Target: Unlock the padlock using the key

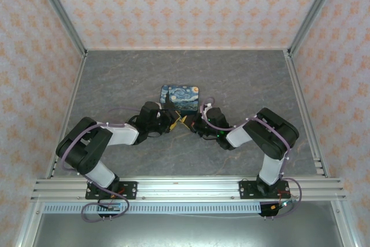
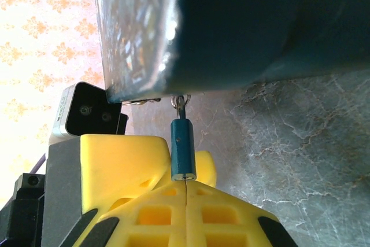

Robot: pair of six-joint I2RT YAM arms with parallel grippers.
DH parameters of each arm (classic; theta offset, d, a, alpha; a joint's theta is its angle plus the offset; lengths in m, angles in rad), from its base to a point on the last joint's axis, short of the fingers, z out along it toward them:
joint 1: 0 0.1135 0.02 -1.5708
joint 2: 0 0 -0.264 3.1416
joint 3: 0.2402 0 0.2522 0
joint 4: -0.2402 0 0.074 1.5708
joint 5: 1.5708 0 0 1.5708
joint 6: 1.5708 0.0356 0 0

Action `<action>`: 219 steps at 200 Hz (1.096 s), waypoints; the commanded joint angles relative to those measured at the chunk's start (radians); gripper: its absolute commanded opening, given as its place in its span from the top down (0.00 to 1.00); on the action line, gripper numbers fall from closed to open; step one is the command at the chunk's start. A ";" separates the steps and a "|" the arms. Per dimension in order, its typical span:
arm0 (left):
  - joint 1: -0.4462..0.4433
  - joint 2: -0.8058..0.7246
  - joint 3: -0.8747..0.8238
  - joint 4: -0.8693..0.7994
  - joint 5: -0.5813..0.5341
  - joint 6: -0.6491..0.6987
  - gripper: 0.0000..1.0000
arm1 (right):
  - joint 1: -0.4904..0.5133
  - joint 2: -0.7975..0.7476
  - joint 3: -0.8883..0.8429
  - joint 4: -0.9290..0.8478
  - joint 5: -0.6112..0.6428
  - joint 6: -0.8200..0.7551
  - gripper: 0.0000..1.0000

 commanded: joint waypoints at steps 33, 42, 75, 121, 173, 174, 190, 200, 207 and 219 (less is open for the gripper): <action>-0.015 0.034 0.036 0.045 -0.030 -0.023 0.66 | 0.007 -0.009 0.025 0.037 0.000 0.028 1.00; -0.015 0.039 0.036 0.049 -0.032 -0.025 0.68 | 0.007 -0.010 0.025 0.042 0.000 0.034 1.00; -0.016 0.033 0.039 0.031 -0.048 -0.025 0.82 | 0.007 -0.032 0.012 0.036 0.008 0.022 0.93; -0.016 0.001 0.057 -0.036 -0.061 -0.011 0.97 | 0.006 -0.130 -0.027 -0.127 0.067 -0.089 0.68; -0.015 -0.038 0.082 -0.108 -0.061 -0.022 1.00 | 0.024 -0.403 0.028 -0.672 0.246 -0.519 0.55; -0.015 -0.039 0.083 -0.109 -0.062 -0.022 1.00 | 0.026 -0.411 0.029 -0.685 0.253 -0.530 0.55; -0.015 -0.051 0.095 -0.142 -0.062 -0.022 1.00 | 0.055 -0.514 0.053 -0.830 0.351 -0.690 0.54; -0.015 -0.055 0.102 -0.160 -0.061 -0.023 1.00 | 0.072 -0.576 0.058 -0.885 0.406 -0.771 0.54; -0.015 -0.057 0.108 -0.174 -0.060 -0.024 1.00 | 0.081 -0.606 0.058 -0.906 0.434 -0.824 0.54; -0.015 -0.061 0.111 -0.189 -0.064 -0.028 1.00 | 0.096 -0.690 0.056 -0.930 0.480 -0.908 0.54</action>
